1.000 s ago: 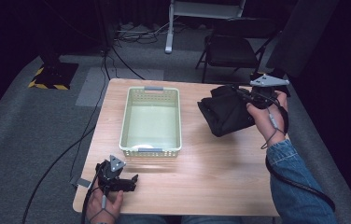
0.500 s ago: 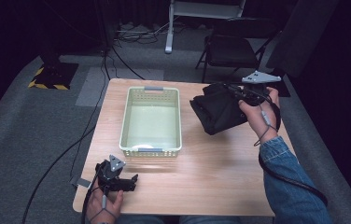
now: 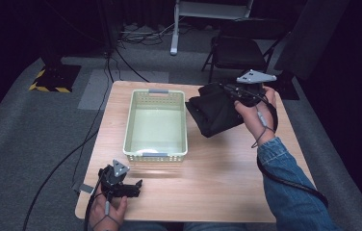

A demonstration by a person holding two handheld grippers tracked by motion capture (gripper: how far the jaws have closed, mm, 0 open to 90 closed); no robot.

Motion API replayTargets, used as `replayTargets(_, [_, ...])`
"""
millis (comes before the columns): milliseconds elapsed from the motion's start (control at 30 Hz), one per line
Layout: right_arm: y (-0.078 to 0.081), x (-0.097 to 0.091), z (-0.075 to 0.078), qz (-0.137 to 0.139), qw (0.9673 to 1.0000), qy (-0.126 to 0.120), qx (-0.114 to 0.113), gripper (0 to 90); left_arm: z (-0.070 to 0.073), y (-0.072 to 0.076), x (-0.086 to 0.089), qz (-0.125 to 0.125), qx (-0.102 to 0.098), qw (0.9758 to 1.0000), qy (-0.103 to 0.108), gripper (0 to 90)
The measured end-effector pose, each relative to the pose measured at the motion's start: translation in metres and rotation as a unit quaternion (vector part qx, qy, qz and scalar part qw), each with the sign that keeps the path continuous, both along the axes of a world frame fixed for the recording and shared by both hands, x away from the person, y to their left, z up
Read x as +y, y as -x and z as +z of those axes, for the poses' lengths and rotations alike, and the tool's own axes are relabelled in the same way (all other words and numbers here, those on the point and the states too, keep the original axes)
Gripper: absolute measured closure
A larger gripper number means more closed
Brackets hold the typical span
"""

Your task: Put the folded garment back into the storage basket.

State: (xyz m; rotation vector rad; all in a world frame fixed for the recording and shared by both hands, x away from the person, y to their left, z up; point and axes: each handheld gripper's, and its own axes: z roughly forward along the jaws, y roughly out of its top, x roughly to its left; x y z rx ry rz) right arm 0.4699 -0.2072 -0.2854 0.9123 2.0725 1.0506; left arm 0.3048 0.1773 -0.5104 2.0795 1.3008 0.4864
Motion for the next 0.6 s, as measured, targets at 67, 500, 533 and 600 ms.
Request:
replayTargets(67, [0.000,0.005,0.001,0.003,1.0000,0.001,-0.001,83.6,0.000,0.000,0.000,0.000,0.000,1.0000,0.000,0.3])
replayTargets(500, [-0.002,0.038,0.003,0.022,0.9998,0.000,-0.004,83.6,0.000,0.000,0.000,0.001,0.001,1.0000,-0.001,0.3])
replayTargets(533, [-0.002,0.041,0.003,0.024,0.9997,0.000,-0.003,83.6,0.000,0.000,0.000,0.001,0.001,1.0000,0.000,0.3])
replayTargets(600, [-0.003,0.047,0.002,0.027,0.9996,0.002,-0.003,83.6,0.000,0.000,0.000,0.000,0.001,1.0000,-0.001,0.3])
